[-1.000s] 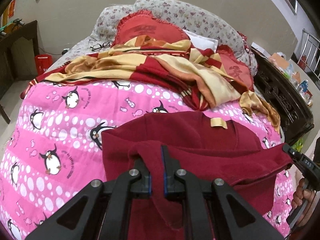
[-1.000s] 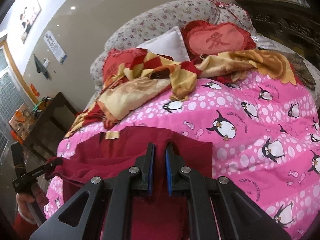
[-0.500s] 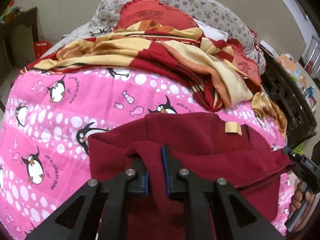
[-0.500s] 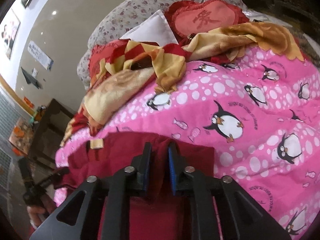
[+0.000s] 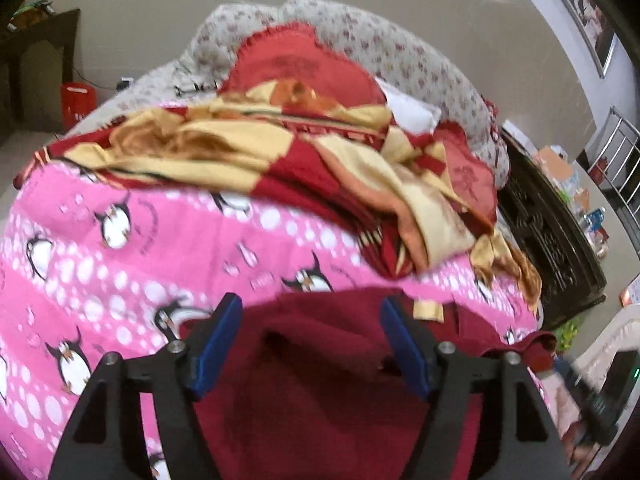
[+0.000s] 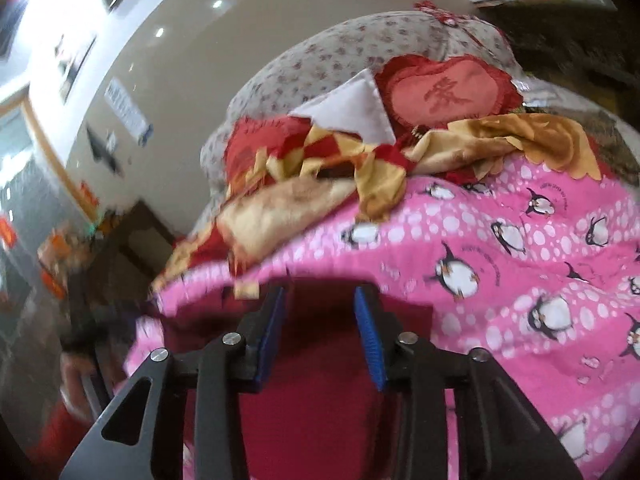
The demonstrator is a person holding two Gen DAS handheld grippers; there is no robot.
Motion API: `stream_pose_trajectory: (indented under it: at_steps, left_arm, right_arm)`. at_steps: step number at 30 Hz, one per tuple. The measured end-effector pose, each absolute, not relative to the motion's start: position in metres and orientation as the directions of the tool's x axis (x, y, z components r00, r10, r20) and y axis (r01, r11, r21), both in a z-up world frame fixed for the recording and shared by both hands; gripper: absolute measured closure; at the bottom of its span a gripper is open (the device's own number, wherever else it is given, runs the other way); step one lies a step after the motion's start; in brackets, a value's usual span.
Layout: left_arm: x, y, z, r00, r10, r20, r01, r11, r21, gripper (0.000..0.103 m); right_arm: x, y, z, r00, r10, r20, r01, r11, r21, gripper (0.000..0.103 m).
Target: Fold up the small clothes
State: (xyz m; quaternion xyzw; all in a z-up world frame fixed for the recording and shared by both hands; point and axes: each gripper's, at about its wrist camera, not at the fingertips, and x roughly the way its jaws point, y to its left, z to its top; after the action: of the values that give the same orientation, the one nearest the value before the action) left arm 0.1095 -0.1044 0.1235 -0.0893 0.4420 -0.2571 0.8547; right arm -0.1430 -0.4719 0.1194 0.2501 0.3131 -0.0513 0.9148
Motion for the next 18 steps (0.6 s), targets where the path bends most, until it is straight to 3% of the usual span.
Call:
stream_pose_trajectory:
  at_steps: [3,6,14,18]
  left_arm:
    - [0.115,-0.098,0.123,0.477,-0.503,-0.721,0.325,0.863,-0.387,0.027]
    - [0.111,-0.092,0.122,0.475,-0.502,-0.722,0.312,0.864,-0.395,0.027]
    - [0.095,-0.076,0.112,0.475,-0.471,-0.744,0.304,0.881,-0.363,0.027]
    - [0.088,-0.065,0.104,0.462,-0.463,-0.757,0.302,0.884,-0.356,0.027]
  right_arm:
    - [-0.123,-0.464,0.108,0.760,0.029,-0.649,0.269,0.896,0.354,0.057]
    - [-0.090,-0.466,0.105,0.760,0.075,-0.645,0.245,0.887,0.392,0.057]
    - [-0.014,-0.493,0.065,0.618,-0.072,-0.783,0.462,0.839,0.287,0.057]
    - [-0.044,-0.493,0.076,0.655,-0.038,-0.754,0.439,0.832,0.339,0.057]
